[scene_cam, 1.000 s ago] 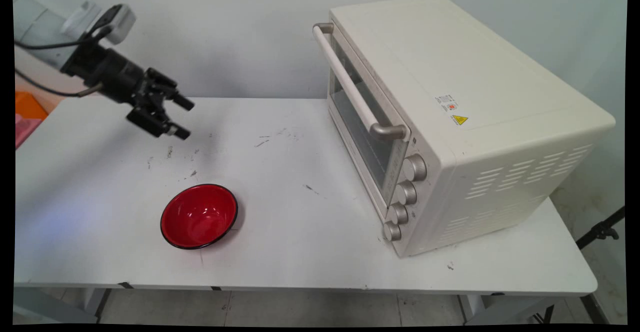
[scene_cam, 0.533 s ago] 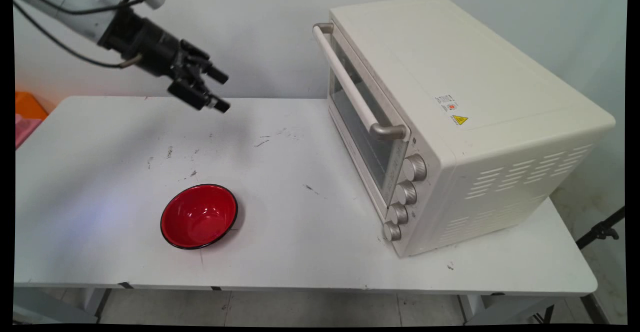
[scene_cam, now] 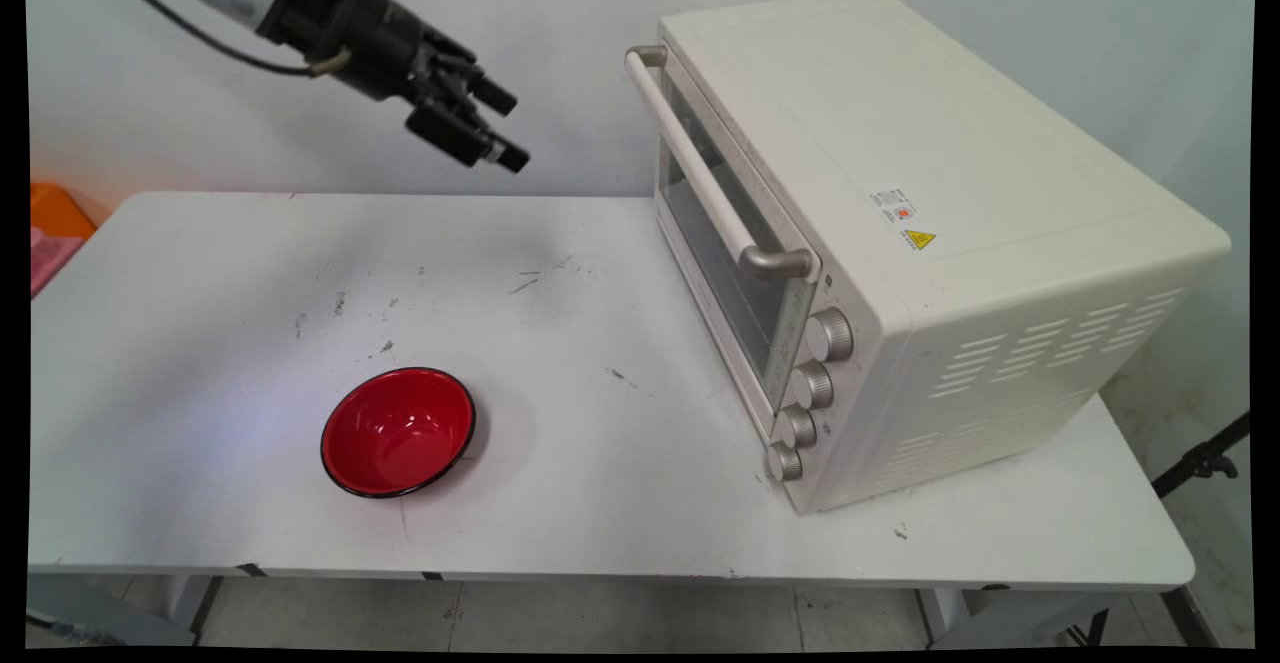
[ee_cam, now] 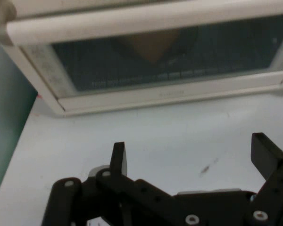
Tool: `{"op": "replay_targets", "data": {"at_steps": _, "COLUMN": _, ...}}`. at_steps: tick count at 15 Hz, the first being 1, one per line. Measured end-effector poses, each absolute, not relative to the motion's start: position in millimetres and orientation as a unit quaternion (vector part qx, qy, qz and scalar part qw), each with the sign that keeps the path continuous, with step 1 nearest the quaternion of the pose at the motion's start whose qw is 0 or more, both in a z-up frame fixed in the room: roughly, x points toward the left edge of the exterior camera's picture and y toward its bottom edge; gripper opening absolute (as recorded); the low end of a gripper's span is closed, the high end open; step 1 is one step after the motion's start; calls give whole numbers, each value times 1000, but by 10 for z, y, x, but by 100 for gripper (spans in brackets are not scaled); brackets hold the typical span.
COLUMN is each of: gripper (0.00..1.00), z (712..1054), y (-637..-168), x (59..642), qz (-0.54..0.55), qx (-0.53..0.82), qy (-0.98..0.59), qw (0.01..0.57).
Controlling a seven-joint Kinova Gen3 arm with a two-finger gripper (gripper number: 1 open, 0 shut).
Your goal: Open the oven
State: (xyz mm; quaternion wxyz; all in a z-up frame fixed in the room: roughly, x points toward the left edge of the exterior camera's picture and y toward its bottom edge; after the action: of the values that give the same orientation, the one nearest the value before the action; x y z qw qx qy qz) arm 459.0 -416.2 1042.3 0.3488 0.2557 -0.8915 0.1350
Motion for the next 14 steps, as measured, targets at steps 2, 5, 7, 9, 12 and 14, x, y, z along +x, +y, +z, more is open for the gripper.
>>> {"op": "replay_targets", "data": {"at_steps": 2, "gripper": 100, "z": 10481, "y": -4204, "x": 4479, "qz": 139, "qx": 257, "qy": -889, "qw": 353}}
{"op": "replay_targets", "data": {"at_steps": 5, "gripper": 100, "z": 10564, "y": -4275, "x": 4294, "qz": 146, "qx": 260, "qy": -884, "qw": 360}}
{"op": "replay_targets", "data": {"at_steps": 7, "gripper": 100, "z": 10611, "y": -4338, "x": 4152, "qz": 151, "qx": 263, "qy": -880, "qw": 364}}
{"op": "replay_targets", "data": {"at_steps": 9, "gripper": 100, "z": 10648, "y": -4405, "x": 4022, "qz": 157, "qx": 266, "qy": -877, "qw": 368}}
{"op": "replay_targets", "data": {"at_steps": 12, "gripper": 100, "z": 10673, "y": -4492, "x": 3871, "qz": 163, "qx": 269, "qy": -874, "qw": 371}}
{"op": "replay_targets", "data": {"at_steps": 14, "gripper": 100, "z": 10674, "y": -4558, "x": 3769, "qz": 168, "qx": 270, "qy": -872, "qw": 372}}
